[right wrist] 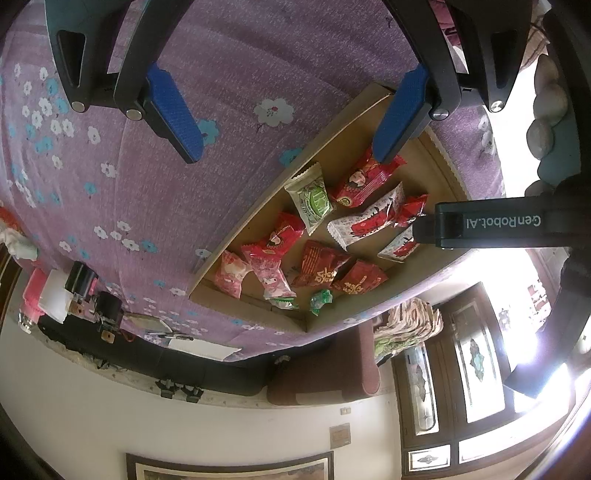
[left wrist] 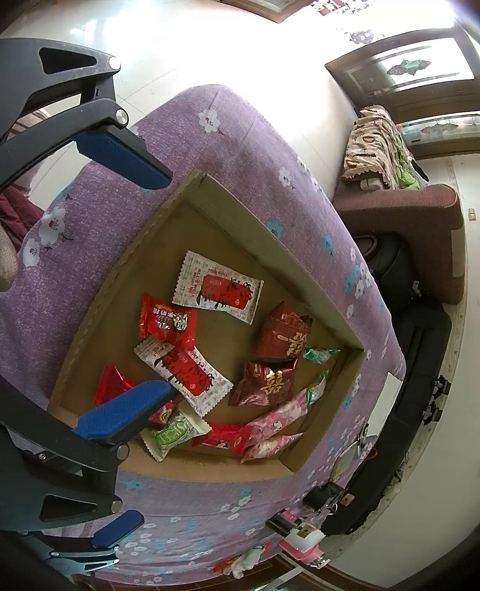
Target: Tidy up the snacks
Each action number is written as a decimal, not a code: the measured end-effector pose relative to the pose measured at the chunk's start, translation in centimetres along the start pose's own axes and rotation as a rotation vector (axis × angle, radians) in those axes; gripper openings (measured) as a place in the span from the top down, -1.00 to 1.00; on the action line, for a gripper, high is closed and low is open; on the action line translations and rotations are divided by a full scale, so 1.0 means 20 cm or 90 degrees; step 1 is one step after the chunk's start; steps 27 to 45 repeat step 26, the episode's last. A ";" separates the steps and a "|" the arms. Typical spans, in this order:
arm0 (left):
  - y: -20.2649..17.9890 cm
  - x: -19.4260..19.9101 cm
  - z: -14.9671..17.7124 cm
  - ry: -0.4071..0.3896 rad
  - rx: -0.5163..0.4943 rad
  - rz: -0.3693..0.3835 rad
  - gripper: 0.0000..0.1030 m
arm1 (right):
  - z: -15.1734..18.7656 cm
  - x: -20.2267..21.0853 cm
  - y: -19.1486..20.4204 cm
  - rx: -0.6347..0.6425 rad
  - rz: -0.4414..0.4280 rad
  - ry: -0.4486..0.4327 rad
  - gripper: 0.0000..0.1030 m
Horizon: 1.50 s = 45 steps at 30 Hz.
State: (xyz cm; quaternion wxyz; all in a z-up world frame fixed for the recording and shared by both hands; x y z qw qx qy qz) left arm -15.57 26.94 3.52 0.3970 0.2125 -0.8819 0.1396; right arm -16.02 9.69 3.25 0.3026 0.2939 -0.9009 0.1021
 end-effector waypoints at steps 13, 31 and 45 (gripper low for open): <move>0.00 0.01 0.00 -0.004 0.000 -0.001 -1.00 | 0.01 0.00 0.00 0.001 -0.003 -0.001 -0.83; 0.04 0.04 -0.06 -0.031 0.017 -0.033 -1.00 | 0.01 0.03 0.00 0.000 -0.009 -0.008 -0.83; 0.04 0.04 -0.06 -0.031 0.017 -0.033 -1.00 | 0.01 0.03 0.00 0.000 -0.009 -0.008 -0.83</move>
Point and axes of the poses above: each gripper's, at about its wrist camera, not at the fingertips, and x roughly against the way its jaws point, y to its left, z to its underside, the point moved 1 cm from there along -x, roughly the way its jaws point, and after that the axes turned 8 degrees about -y, right-handed, at the moved point
